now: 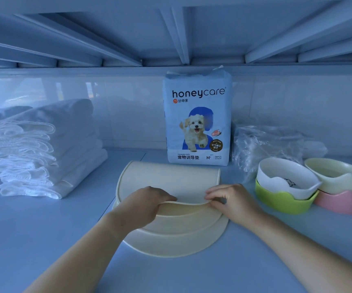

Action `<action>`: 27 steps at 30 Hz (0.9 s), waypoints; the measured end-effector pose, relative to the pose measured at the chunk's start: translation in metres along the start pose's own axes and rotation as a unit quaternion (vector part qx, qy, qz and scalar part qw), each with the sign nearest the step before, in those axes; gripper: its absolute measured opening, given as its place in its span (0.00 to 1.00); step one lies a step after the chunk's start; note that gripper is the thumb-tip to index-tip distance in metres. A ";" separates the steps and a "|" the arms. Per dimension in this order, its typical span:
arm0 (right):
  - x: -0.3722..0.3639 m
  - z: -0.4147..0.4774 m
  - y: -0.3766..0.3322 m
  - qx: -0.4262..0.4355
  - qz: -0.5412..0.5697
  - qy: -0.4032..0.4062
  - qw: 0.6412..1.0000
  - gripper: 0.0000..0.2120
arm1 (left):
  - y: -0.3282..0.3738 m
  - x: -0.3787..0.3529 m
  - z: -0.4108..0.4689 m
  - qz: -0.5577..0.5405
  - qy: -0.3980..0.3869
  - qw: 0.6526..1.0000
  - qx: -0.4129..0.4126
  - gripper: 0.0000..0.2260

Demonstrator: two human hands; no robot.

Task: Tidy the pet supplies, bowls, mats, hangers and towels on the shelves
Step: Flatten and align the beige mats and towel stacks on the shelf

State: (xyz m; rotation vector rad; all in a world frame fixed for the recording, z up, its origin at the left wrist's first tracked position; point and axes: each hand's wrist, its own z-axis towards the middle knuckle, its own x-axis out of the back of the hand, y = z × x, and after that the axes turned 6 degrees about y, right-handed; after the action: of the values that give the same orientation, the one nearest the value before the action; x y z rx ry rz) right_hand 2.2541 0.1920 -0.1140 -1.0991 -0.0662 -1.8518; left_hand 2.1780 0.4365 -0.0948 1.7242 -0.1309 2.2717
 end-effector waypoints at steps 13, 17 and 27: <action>-0.006 -0.002 0.009 -0.030 0.077 -0.033 0.996 0.10 | -0.006 -0.008 0.002 -0.032 0.017 0.999 0.010 0.17; -0.009 -0.005 0.007 -0.022 0.070 -0.018 0.997 0.10 | 0.002 -0.008 0.001 0.028 0.061 0.997 -0.040 0.11; -0.009 -0.007 -0.001 -0.003 0.019 0.035 0.999 0.05 | 0.011 -0.005 0.000 0.021 0.083 0.996 -0.018 0.19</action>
State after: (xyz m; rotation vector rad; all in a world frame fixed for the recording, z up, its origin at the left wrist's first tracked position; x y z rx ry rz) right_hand 2.2502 0.1958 -0.1242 -1.0331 0.0002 -1.8561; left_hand 2.1759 0.4251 -0.0984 1.5198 -0.1721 2.4161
